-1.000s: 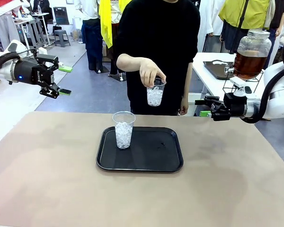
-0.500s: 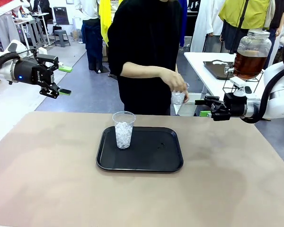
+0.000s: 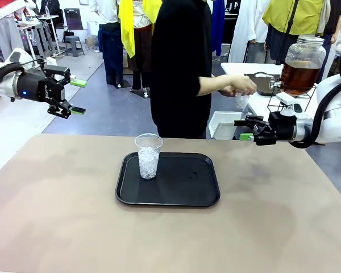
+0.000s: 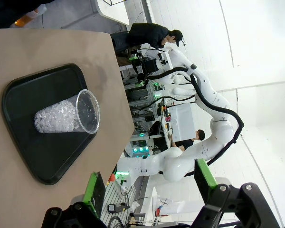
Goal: Pour the drink into the iced cup.
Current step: Pick up the iced cup indicated by the human and present it to them.
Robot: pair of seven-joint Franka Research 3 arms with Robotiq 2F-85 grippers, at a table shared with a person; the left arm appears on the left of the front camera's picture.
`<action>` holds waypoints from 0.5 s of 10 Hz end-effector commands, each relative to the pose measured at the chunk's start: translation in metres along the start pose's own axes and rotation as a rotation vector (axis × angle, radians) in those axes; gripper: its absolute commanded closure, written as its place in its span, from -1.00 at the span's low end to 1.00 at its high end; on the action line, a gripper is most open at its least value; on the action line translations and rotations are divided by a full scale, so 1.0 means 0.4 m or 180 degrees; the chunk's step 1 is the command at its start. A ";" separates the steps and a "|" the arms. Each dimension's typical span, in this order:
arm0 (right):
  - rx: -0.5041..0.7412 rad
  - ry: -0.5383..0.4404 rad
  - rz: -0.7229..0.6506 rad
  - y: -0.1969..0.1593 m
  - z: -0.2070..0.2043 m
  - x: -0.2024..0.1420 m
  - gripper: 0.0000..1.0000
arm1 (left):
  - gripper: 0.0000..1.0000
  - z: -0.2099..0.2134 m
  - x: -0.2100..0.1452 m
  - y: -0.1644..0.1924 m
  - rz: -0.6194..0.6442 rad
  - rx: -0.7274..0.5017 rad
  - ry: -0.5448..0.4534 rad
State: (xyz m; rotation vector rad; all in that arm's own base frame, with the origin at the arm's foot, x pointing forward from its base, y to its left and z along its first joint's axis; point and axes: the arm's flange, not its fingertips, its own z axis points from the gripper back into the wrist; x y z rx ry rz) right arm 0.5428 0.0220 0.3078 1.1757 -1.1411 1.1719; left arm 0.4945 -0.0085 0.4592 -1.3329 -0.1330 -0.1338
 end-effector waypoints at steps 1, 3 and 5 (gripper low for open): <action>0.0015 0.0005 -0.0025 -0.004 -0.004 0.010 -1.00 | -1.00 0.002 -0.005 -0.003 -0.0006 -0.0010 0.0000; 0.0015 0.0005 -0.0025 -0.004 -0.004 0.010 -1.00 | -1.00 0.002 -0.005 -0.003 -0.0006 -0.0010 0.0000; 0.0015 0.0005 -0.0025 -0.004 -0.004 0.010 -1.00 | -1.00 0.002 -0.005 -0.003 -0.0006 -0.0010 0.0000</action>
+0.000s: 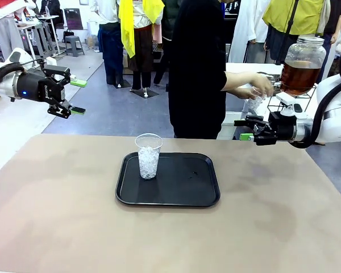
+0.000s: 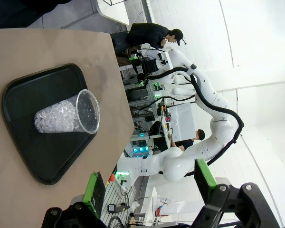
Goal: Pour the drink into the iced cup.
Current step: Pick up the iced cup indicated by the human and present it to them.
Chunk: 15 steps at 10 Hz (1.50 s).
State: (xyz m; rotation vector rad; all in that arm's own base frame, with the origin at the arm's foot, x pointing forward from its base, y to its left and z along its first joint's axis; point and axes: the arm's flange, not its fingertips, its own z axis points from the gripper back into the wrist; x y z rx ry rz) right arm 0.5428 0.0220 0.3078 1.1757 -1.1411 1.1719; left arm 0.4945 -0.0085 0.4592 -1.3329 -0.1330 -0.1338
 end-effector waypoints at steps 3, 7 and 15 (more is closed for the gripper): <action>0.0015 0.0005 -0.0025 -0.004 -0.004 0.010 -1.00 | -1.00 0.002 -0.005 -0.003 -0.0006 -0.0010 0.0000; 0.0015 0.0005 -0.0025 -0.004 -0.004 0.010 -1.00 | -1.00 0.002 -0.005 -0.003 -0.0006 -0.0010 0.0000; 0.0015 0.0005 -0.0025 -0.004 -0.004 0.010 -1.00 | -1.00 0.002 -0.005 -0.003 -0.0006 -0.0010 0.0000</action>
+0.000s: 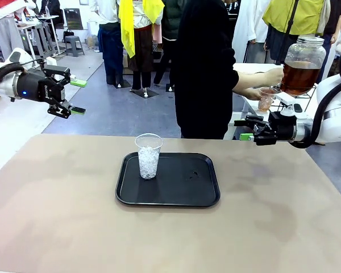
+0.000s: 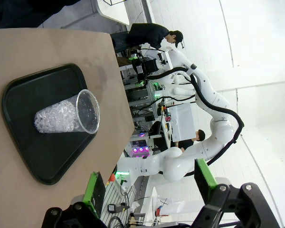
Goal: Pour the drink into the iced cup.
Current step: Pick up the iced cup indicated by the human and present it to them.
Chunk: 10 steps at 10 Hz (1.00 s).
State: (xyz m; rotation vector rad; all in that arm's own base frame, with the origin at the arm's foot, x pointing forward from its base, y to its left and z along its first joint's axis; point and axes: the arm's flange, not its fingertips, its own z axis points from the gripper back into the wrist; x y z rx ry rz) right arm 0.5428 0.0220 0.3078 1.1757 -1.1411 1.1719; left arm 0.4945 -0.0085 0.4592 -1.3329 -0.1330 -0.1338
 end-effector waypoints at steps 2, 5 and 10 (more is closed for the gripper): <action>0.0015 0.0005 -0.0025 -0.004 -0.004 0.010 -1.00 | -1.00 0.002 -0.005 -0.003 -0.0006 -0.0010 0.0000; 0.0015 0.0005 -0.0025 -0.004 -0.004 0.010 -1.00 | -1.00 0.002 -0.005 -0.003 -0.0006 -0.0010 0.0000; 0.0015 0.0005 -0.0025 -0.004 -0.004 0.010 -1.00 | -1.00 0.002 -0.005 -0.003 -0.0006 -0.0010 0.0000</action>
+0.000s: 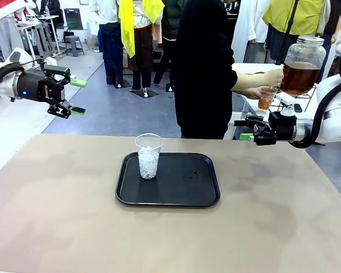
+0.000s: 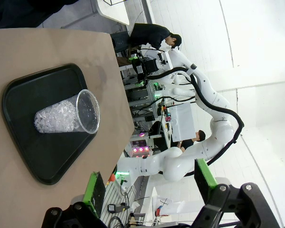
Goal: Pour the drink into the iced cup.
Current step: Pick up the iced cup indicated by the human and present it to them.
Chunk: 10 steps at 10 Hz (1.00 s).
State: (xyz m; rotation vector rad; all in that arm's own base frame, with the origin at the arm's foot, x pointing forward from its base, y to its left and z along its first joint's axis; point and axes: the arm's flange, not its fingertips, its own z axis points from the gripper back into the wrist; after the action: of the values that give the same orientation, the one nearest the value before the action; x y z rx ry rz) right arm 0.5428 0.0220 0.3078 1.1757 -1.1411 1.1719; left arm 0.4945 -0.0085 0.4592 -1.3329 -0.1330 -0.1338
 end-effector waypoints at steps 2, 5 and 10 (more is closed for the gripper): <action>0.0015 0.0005 -0.0025 -0.004 -0.004 0.010 -1.00 | -1.00 0.002 -0.005 -0.003 -0.0006 -0.0010 0.0000; 0.0015 0.0005 -0.0025 -0.004 -0.004 0.010 -1.00 | -1.00 0.002 -0.005 -0.003 -0.0006 -0.0010 0.0000; 0.0015 0.0005 -0.0025 -0.004 -0.004 0.010 -1.00 | -1.00 0.002 -0.005 -0.003 -0.0006 -0.0010 0.0000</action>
State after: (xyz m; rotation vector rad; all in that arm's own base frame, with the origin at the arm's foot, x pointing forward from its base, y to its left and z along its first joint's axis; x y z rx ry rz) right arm 0.5428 0.0220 0.3078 1.1757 -1.1411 1.1719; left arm 0.4945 -0.0085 0.4592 -1.3329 -0.1330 -0.1338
